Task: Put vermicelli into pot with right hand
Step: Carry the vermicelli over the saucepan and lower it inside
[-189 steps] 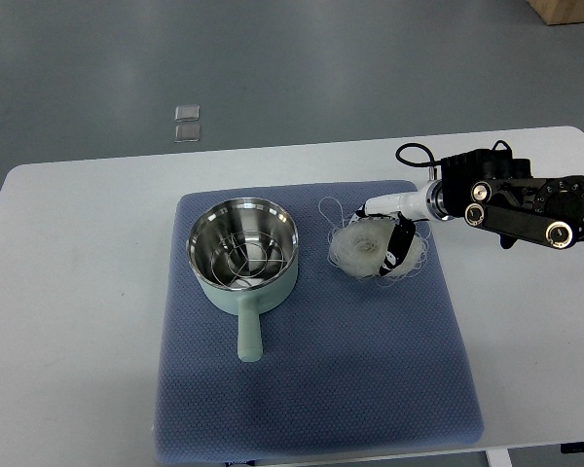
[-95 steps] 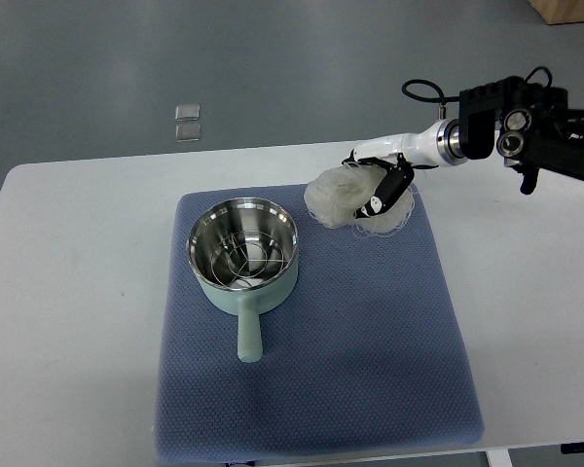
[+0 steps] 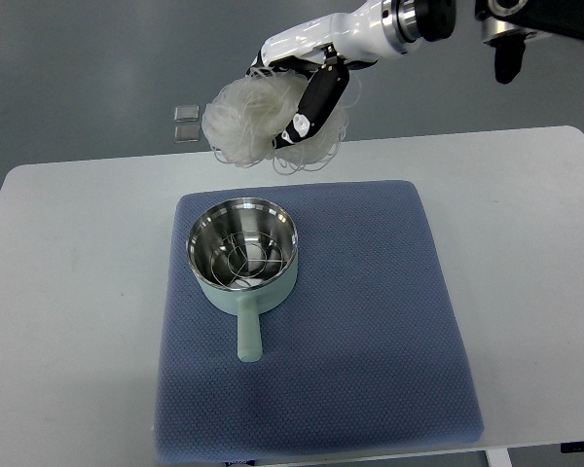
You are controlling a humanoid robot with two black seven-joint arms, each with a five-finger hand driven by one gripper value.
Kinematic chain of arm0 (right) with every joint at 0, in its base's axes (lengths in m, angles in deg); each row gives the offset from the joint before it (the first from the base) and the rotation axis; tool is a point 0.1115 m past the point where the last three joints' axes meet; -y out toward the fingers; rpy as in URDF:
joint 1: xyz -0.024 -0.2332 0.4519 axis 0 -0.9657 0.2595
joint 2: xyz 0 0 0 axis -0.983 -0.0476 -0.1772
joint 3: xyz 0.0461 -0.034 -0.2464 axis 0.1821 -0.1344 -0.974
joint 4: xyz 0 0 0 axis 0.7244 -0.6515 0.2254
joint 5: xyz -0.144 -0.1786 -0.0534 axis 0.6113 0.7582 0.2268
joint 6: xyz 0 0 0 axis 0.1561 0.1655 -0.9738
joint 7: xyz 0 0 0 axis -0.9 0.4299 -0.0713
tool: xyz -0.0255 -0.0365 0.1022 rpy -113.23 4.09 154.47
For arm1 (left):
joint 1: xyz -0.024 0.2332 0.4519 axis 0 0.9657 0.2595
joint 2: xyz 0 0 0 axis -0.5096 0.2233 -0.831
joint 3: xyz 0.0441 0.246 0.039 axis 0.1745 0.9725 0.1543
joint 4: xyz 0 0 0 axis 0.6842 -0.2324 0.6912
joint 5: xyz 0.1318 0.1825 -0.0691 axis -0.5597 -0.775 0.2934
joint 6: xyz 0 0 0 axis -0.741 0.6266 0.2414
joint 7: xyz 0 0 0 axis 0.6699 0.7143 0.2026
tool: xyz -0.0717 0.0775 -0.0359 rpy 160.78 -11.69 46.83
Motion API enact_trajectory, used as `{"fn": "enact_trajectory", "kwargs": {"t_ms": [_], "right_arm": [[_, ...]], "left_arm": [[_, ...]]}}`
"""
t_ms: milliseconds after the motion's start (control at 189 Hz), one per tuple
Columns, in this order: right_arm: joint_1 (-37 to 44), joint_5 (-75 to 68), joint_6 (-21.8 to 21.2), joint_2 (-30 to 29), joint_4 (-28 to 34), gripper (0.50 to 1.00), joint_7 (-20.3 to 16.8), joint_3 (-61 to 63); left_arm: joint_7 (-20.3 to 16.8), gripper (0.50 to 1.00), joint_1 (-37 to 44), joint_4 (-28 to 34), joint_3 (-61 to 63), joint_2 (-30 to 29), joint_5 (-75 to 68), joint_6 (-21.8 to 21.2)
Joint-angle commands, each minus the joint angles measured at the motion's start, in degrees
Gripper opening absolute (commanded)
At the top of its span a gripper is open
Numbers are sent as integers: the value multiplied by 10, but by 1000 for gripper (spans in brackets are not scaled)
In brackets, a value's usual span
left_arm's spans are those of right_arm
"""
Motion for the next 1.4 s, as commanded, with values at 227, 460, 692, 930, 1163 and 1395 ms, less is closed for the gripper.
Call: {"fn": "enact_trajectory", "kwargs": {"t_ms": [227, 460, 692, 930, 1163, 1395], "right_arm": [[-60, 10, 17, -210, -166, 500, 1, -28], [-122, 55, 31, -217, -219, 500, 1, -29], [-163, 90, 31, -217, -226, 500, 3, -29], [-183, 91, 32, -217, -226, 500, 5, -24], [-192, 88, 41, -217, -225, 924, 6, -20], [-187, 84, 43, -217, -225, 926, 6, 54]], "left_arm": [[-1, 1000, 1, 2, 0, 0, 1, 0], [-1, 1000, 1, 3, -1, 0, 1, 0], [-1, 1000, 1, 3, 0, 0, 1, 0], [0, 1000, 2, 3, 0, 0, 1, 0], [0, 1000, 2, 3, 0, 0, 1, 0], [0, 1000, 2, 3, 0, 0, 1, 0]]}}
